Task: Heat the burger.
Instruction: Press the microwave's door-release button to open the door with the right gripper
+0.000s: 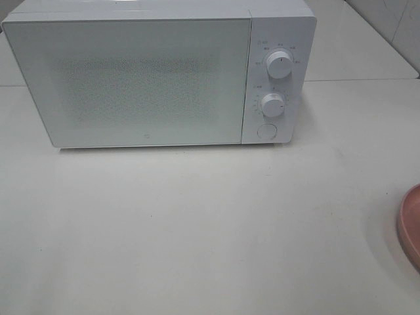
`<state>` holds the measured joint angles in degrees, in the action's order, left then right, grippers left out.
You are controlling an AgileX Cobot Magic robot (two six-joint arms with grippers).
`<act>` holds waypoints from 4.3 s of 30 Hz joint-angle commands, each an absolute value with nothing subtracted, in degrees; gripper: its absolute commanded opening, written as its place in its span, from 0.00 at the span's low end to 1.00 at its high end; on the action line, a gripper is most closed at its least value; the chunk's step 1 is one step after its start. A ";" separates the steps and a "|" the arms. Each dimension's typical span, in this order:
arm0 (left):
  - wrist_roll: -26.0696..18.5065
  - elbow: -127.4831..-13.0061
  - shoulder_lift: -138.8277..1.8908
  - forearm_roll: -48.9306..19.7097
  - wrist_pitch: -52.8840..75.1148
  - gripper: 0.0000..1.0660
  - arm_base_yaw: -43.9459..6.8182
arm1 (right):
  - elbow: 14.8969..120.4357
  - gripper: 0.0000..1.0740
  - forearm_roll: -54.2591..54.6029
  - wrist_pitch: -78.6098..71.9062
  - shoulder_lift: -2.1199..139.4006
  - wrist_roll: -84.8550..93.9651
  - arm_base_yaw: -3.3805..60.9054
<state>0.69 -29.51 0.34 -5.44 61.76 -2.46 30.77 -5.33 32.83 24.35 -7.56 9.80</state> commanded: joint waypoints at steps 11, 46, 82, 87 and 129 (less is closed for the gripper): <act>0.69 -29.51 1.55 -6.02 61.08 0.94 -2.29 | 31.28 0.70 -6.07 18.91 34.21 -7.10 9.45; 0.69 -29.51 1.55 -6.02 61.08 0.94 -2.29 | 20.40 0.70 0.86 -26.59 64.00 -1.49 12.66; 0.69 -29.51 1.55 -6.02 61.08 0.94 -2.29 | 19.60 0.70 45.26 -67.38 93.62 19.60 48.59; 0.69 -29.51 1.55 -6.02 61.08 0.94 -2.29 | 19.60 0.70 45.09 -67.38 94.88 15.70 48.59; 0.69 -29.51 1.55 -6.02 61.08 0.94 -2.29 | 19.60 0.00 45.44 -58.79 94.88 -76.38 48.41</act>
<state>0.69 -29.51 0.34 -5.44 61.71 -2.46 19.02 45.26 -59.30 94.94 -76.38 48.47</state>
